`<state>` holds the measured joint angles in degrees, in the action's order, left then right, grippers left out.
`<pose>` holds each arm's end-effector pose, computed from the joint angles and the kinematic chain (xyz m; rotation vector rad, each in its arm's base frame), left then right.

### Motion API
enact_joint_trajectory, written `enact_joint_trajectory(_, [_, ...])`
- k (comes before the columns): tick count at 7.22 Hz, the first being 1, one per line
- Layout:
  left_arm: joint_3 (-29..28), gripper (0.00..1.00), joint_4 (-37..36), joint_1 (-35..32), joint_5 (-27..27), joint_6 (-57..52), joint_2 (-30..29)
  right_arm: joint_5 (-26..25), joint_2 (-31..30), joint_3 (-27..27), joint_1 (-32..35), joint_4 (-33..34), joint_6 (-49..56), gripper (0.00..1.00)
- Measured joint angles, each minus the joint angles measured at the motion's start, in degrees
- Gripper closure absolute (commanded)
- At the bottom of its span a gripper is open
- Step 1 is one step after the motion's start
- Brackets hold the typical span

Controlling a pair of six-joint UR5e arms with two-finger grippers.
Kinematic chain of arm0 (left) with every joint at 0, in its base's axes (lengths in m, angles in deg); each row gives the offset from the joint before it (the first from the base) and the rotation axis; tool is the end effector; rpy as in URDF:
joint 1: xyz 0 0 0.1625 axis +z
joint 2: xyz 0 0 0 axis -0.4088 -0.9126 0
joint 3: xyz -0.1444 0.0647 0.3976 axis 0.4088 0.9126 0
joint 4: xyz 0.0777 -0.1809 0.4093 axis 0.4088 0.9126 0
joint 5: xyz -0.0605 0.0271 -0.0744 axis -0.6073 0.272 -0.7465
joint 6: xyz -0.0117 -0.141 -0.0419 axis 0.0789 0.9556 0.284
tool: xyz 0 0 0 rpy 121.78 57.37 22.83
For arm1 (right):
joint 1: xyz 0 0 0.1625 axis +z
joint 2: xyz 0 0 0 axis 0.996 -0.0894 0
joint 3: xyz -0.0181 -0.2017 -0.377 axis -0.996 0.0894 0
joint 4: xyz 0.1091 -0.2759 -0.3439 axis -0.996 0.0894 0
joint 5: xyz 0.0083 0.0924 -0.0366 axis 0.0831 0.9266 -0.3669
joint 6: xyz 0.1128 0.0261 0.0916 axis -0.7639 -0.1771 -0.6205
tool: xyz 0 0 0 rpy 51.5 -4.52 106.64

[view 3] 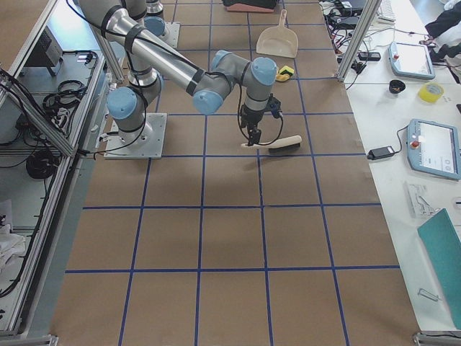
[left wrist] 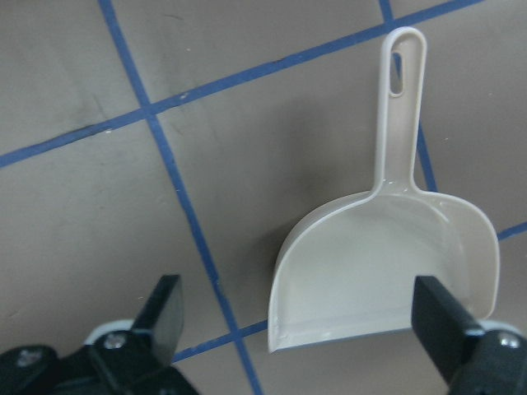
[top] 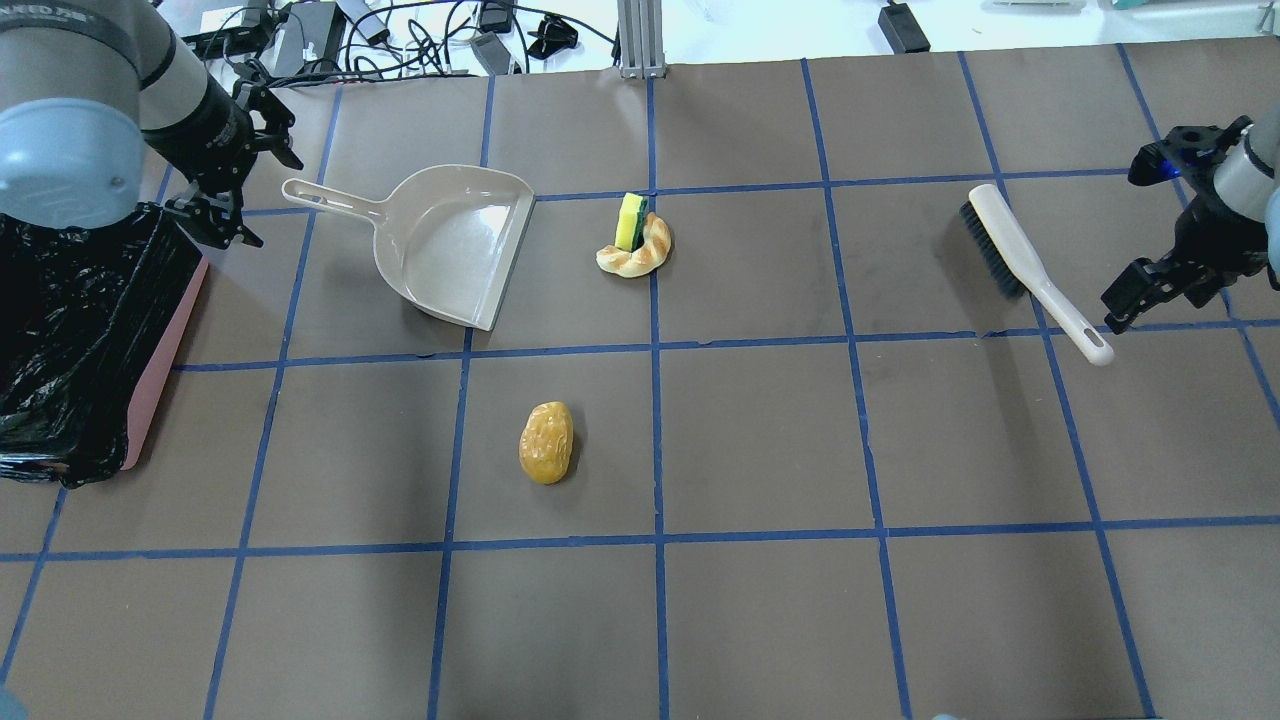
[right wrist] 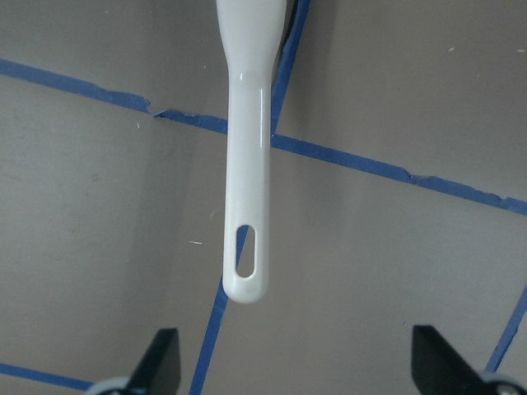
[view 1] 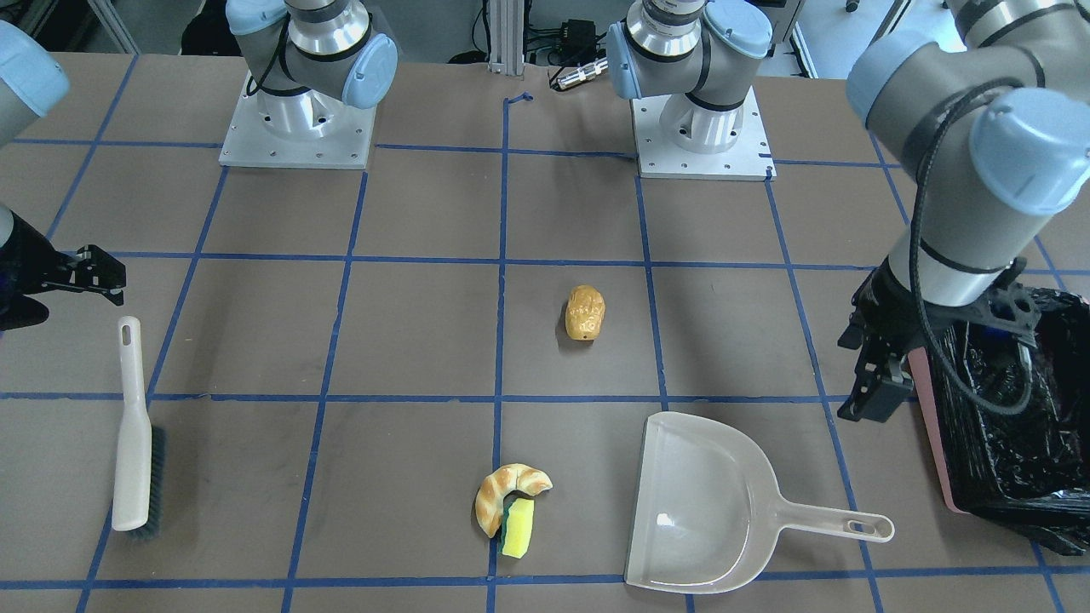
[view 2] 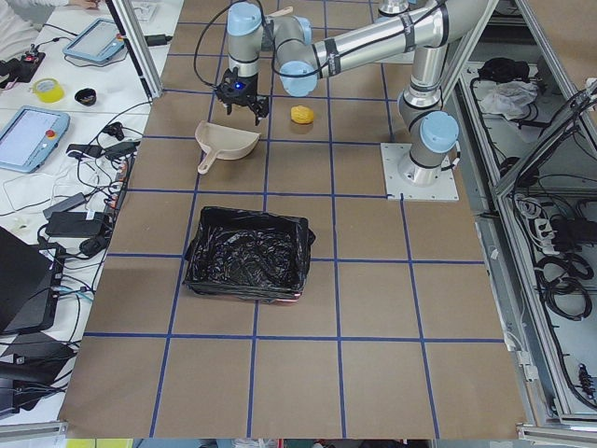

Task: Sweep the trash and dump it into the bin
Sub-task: 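Grasp the dustpan handle with the left gripper while the right gripper grasps the brush handle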

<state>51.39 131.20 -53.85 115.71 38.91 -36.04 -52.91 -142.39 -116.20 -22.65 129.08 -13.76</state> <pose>0.0050 -0.6578 0.3220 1.8369 -2.4584 0.2404 -0.1494 -0.5436 0.2407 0.4031 -3.0764 -0.1453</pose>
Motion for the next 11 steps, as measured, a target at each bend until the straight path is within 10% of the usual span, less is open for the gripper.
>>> enact_joint_trajectory(7, [-7.21, 0.0, -12.6, 0.04, 0.19, 9.0, -17.29, 4.18, 4.23, -6.23, 0.21, 11.16, -4.1, 0.45])
enact_joint_trajectory(11, [-8.39, 0.08, -12.67, 0.18, 0.57, 10.86, -20.14, 4.79, 4.23, -6.67, 0.22, 11.92, -2.33, 0.94])
